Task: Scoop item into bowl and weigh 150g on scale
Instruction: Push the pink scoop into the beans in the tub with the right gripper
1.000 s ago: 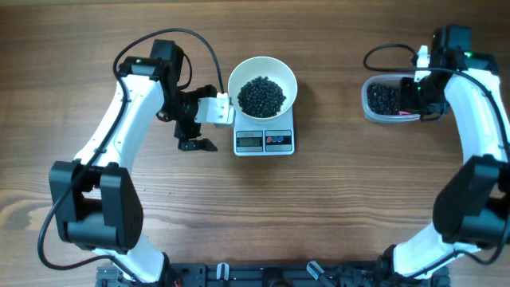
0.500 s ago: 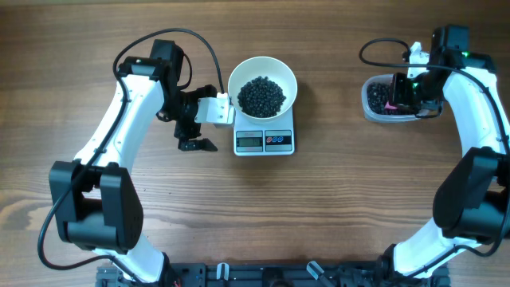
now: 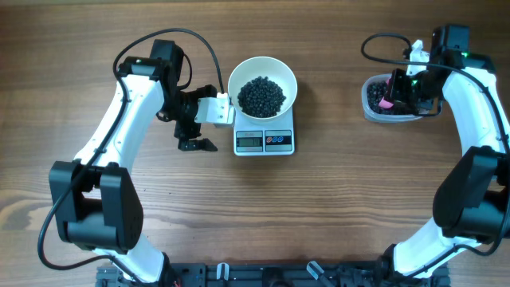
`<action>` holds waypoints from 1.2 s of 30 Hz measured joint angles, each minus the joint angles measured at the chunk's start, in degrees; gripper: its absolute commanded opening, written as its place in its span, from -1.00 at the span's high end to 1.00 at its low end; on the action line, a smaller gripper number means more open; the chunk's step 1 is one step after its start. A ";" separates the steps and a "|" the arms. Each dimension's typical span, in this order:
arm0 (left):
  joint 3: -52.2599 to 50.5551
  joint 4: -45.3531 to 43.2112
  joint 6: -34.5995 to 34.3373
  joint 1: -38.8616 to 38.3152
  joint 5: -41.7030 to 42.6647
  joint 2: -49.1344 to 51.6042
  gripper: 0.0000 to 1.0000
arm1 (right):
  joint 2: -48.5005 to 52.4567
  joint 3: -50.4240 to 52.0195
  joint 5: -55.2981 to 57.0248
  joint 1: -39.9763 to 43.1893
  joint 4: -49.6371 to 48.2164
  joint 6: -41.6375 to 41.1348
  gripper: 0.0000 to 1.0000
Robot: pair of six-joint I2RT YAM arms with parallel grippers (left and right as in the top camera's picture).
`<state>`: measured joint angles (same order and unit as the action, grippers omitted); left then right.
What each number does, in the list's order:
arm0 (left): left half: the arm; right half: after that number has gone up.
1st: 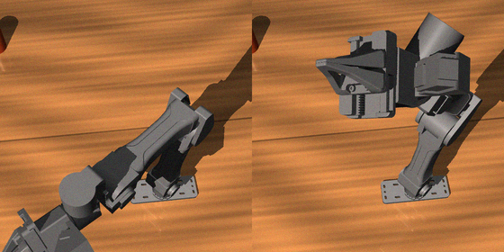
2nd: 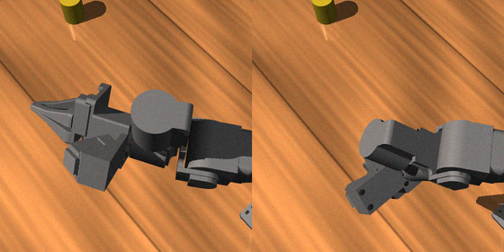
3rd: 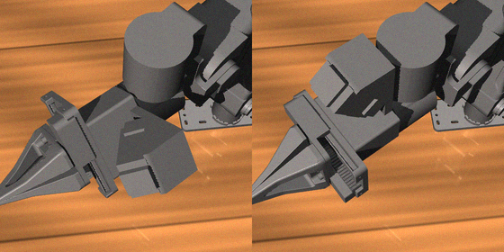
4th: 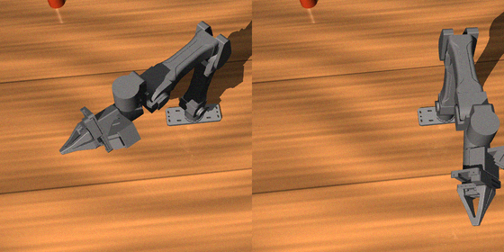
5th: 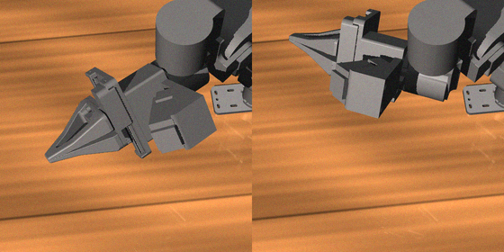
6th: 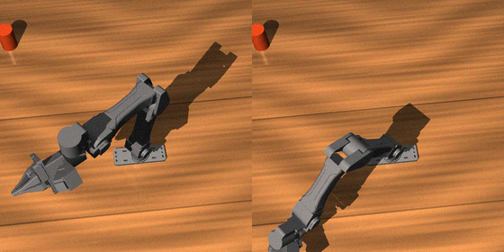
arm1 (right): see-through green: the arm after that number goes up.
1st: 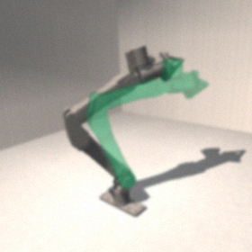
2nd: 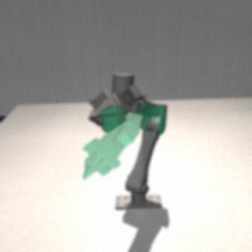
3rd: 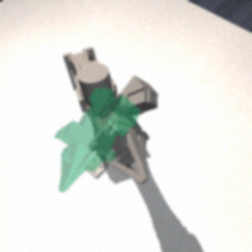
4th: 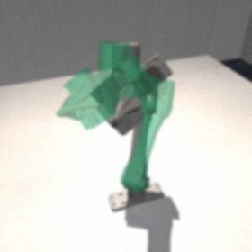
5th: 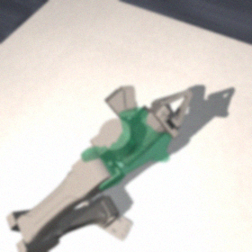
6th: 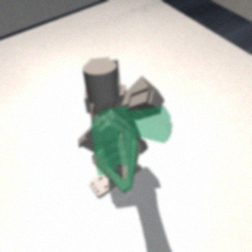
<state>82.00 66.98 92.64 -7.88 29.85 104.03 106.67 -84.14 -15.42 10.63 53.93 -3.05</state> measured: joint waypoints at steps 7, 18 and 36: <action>0.00 0.00 0.00 0.00 0.00 0.00 -1.00 | 0.00 -0.13 -0.28 0.02 7.10 0.11 0.91; 0.00 0.00 0.00 0.00 0.00 0.00 -1.00 | 0.81 0.26 -4.17 2.60 2.14 3.61 0.91; 0.00 0.00 0.00 0.00 0.00 0.00 -1.00 | 5.73 0.44 -25.83 14.49 0.44 8.76 0.91</action>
<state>82.00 66.98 92.64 -7.88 29.85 104.03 112.40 -83.70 -41.25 25.12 54.37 5.72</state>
